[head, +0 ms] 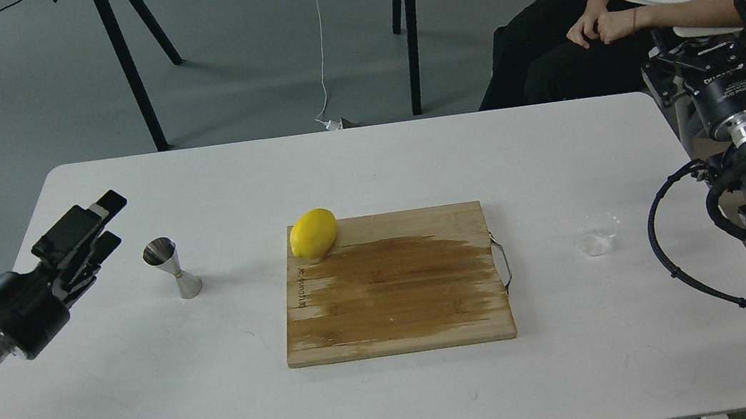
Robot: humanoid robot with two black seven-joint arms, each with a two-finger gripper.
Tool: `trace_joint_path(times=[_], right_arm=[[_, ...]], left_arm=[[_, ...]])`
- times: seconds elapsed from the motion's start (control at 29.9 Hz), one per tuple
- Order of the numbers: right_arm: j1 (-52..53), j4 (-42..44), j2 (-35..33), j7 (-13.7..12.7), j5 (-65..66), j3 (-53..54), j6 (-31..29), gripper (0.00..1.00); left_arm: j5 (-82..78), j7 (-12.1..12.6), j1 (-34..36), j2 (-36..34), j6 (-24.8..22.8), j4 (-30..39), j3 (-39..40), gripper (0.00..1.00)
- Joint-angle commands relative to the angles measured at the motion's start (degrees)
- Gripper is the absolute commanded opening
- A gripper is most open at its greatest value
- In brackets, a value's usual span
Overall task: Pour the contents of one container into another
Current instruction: 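Move the left gripper down toward the metal jigger, then close the left gripper around the metal jigger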
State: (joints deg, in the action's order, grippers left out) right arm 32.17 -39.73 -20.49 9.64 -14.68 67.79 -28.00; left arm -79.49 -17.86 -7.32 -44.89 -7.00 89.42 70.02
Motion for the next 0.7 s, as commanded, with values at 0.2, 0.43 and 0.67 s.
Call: trace_joint_path(times=[0.2, 0.43, 0.67], right_arm=[[-2.03, -0.17, 0.10, 0.11, 0.09, -0.20, 0.00, 1.00], [-2.99, -0.08, 0.01, 0.11, 0.09, -0.03, 0.00, 1.00], [-2.99, -0.08, 0.01, 0.11, 0.09, -0.03, 0.00, 1.00]], left_arm=[[-36.93, -0.86, 0.45, 6.64, 23.24, -14.14, -10.67, 0.98], [-45.51, -0.42, 13.37, 15.08, 33.79, -37.71, -22.01, 0.92], [-45.51, -0.24, 21.99, 21.85, 35.00, -52.93, -26.60, 0.90]])
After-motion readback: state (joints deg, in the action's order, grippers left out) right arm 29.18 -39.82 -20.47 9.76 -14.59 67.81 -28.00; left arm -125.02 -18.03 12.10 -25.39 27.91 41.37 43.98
